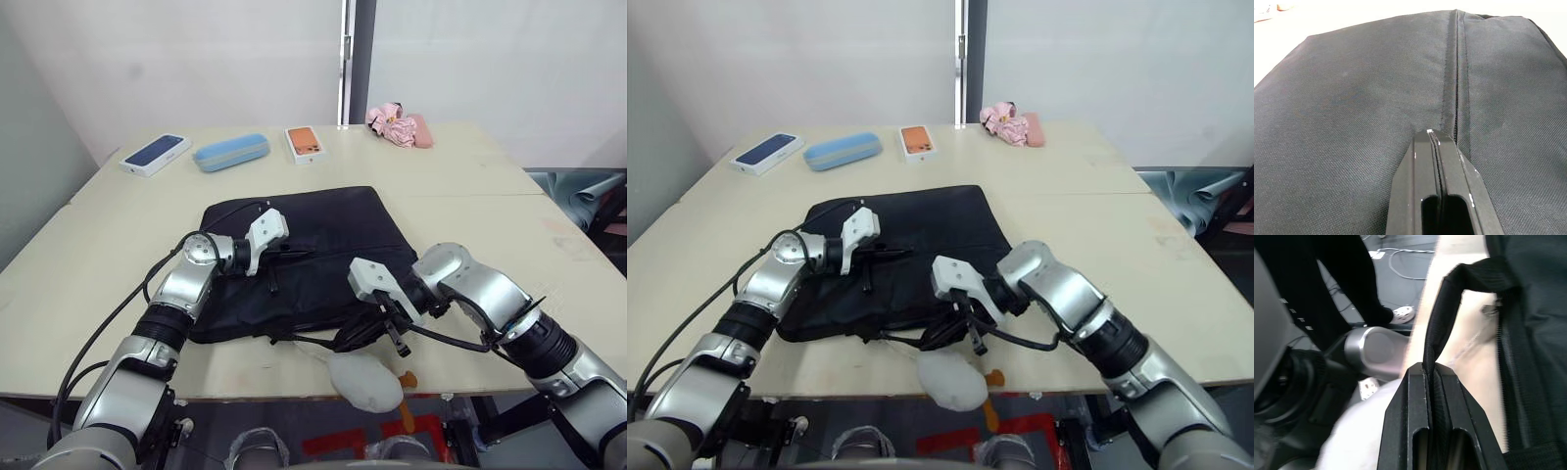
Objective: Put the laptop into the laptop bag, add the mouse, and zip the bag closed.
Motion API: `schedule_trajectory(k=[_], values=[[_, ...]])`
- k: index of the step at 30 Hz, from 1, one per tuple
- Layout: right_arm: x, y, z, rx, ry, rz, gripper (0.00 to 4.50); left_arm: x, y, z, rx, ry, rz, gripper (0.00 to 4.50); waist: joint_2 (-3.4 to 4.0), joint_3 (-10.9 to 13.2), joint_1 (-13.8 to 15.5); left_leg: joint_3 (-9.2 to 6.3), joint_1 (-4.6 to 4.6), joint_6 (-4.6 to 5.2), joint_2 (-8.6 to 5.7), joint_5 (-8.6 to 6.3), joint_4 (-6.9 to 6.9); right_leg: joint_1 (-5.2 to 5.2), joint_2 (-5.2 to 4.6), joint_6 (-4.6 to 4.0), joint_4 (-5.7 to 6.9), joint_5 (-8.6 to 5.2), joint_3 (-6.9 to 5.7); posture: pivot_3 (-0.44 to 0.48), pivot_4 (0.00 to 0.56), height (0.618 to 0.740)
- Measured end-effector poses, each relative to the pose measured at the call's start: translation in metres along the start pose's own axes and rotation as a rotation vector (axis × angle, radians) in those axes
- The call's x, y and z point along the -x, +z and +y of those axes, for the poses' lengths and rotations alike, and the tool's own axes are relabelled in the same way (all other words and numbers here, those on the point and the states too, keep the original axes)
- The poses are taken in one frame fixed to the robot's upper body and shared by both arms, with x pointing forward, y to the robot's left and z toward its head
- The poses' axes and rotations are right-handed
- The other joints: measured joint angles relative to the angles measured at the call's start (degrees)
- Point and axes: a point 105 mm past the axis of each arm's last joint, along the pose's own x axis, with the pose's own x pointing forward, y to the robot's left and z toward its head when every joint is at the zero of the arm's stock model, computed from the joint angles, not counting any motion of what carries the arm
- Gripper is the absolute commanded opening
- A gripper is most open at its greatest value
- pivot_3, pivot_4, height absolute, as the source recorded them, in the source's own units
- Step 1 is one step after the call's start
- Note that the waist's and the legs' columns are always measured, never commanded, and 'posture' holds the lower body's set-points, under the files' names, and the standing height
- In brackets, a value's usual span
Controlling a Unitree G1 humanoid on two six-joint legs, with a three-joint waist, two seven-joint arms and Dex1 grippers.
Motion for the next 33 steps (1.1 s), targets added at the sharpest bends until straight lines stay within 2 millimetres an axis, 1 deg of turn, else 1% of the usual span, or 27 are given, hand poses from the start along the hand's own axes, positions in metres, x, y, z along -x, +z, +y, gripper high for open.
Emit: schedule_trajectory(k=[7,8,9,10,12,13,14,15,16,17,19,21,24,26,29,33], values=[[-0.001,-0.004,0.006,-0.038,0.023,-0.027,3.4,0.0,-0.001,0.0,0.001,0.001,0.001,0.0,0.0,0.0,-0.02,0.01,0.01,0.0,0.0,0.0,-0.01,-0.01,0.0,0.02,0.0,-0.01,0.02,0.0,0.15,0.74],[0.004,-0.002,0.006,-0.051,0.017,-0.043,3.86,0.0,-0.001,0.0,0.001,0.001,0.001,0.0,0.0,0.01,-0.02,0.01,0.0,0.0,0.0,0.0,-0.01,-0.01,0.0,0.03,0.0,-0.02,0.02,0.0,0.15,0.74],[0.006,-0.001,0.007,-0.053,0.013,-0.046,4.13,0.0,-0.001,0.0,0.001,0.002,0.001,0.0,0.0,0.01,-0.01,0.02,0.0,0.0,0.0,0.0,-0.01,-0.02,0.0,0.04,0.0,-0.02,0.03,0.0,0.15,0.74],[0.014,0.002,0.009,-0.056,0.001,-0.056,4.39,0.0,-0.001,0.0,0.0,0.001,0.001,0.0,0.0,0.01,0.02,0.03,0.0,0.0,-0.01,0.0,-0.01,-0.03,0.01,0.23,0.01,-0.14,0.04,0.0,0.15,0.74],[0.036,0.007,0.016,-0.047,-0.047,-0.046,4.46,0.0,-0.001,-0.001,0.001,0.001,0.0,0.0,-0.01,0.0,0.16,0.06,0.03,0.0,0.0,0.0,-0.02,-0.02,0.02,0.24,0.0,-0.15,0.07,0.0,0.15,0.74],[0.043,0.008,0.017,-0.045,-0.067,-0.041,4.46,0.001,-0.002,-0.001,0.002,0.003,0.001,0.0,-0.01,-0.02,0.15,0.07,0.04,0.0,0.0,0.0,-0.02,-0.02,0.02,0.24,0.0,-0.15,0.09,0.0,0.15,0.74],[0.052,0.008,0.022,-0.051,-0.09,-0.035,4.46,0.001,-0.001,-0.001,0.0,0.002,0.0,0.0,0.0,-0.02,0.17,0.09,0.03,0.0,0.0,0.0,-0.03,-0.03,0.02,0.26,-0.01,-0.16,0.09,0.0,0.15,0.74],[0.059,0.005,0.026,-0.067,-0.106,-0.022,4.46,0.001,-0.001,-0.002,0.001,0.002,0.0,0.0,-0.01,-0.03,0.24,0.1,0.04,0.0,0.0,0.0,-0.06,-0.02,0.02,0.29,-0.03,-0.18,0.1,0.0,0.15,0.74],[0.065,0.001,0.031,-0.091,-0.123,-0.015,4.46,0.001,-0.001,-0.002,0.0,0.004,0.0,0.0,-0.01,-0.02,0.25,0.1,0.04,0.0,0.0,0.0,-0.07,-0.03,0.02,0.65,-0.04,-0.4,0.11,0.0,0.15,0.74],[0.07,-0.002,0.034,-0.113,-0.137,-0.006,4.46,0.001,-0.001,-0.002,0.0,0.005,-0.001,0.0,0.0,-0.02,0.26,0.14,0.05,0.0,0.0,0.0,-0.07,-0.03,0.02,0.78,-0.05,-0.48,0.13,0.0,0.15,0.74],[0.079,-0.011,0.044,-0.16,-0.163,0.007,4.46,0.001,-0.001,-0.002,0.0,0.006,-0.002,0.0,-0.01,-0.02,0.27,0.16,0.04,0.0,0.0,0.0,-0.08,-0.05,0.02,0.8,-0.05,-0.5,0.15,0.0,0.15,0.74],[0.083,-0.02,0.051,-0.199,-0.186,0.026,4.46,0.001,-0.002,-0.002,0.0,0.007,-0.002,0.0,-0.02,-0.02,0.3,0.17,0.05,0.0,0.0,0.0,-0.08,-0.05,0.01,0.83,-0.05,-0.51,0.17,0.0,0.15,0.74],[0.078,-0.04,0.058,-0.244,-0.203,0.045,4.46,0.001,-0.002,-0.001,0.0,0.008,-0.002,0.0,-0.02,-0.03,0.25,0.23,0.03,0.0,-0.02,0.0,-0.08,-0.13,0.0,0.85,-0.04,-0.52,0.21,0.0,0.15,0.74],[0.073,-0.047,0.059,-0.251,-0.211,0.052,4.46,0.001,-0.002,-0.001,0.0,0.008,-0.002,0.0,0.0,-0.04,0.24,0.24,0.02,0.0,-0.03,0.0,-0.08,-0.17,0.0,0.86,-0.04,-0.53,0.23,0.0,0.15,0.74],[0.06,-0.055,0.061,-0.25,-0.195,0.049,4.46,0.002,-0.003,-0.001,0.001,0.008,-0.001,0.0,0.0,-0.06,0.19,0.24,0.01,0.01,-0.03,0.0,-0.08,-0.18,0.0,0.86,-0.04,-0.53,0.23,0.0,0.15,0.74],[0.047,-0.056,0.057,-0.24,-0.181,0.025,4.46,0.001,-0.002,-0.001,0.0,0.005,-0.001,0.0,-0.01,-0.07,0.13,0.24,0.0,0.01,-0.04,0.0,-0.08,-0.19,0.0,0.87,-0.04,-0.53,0.24,0.0,0.15,0.74]])
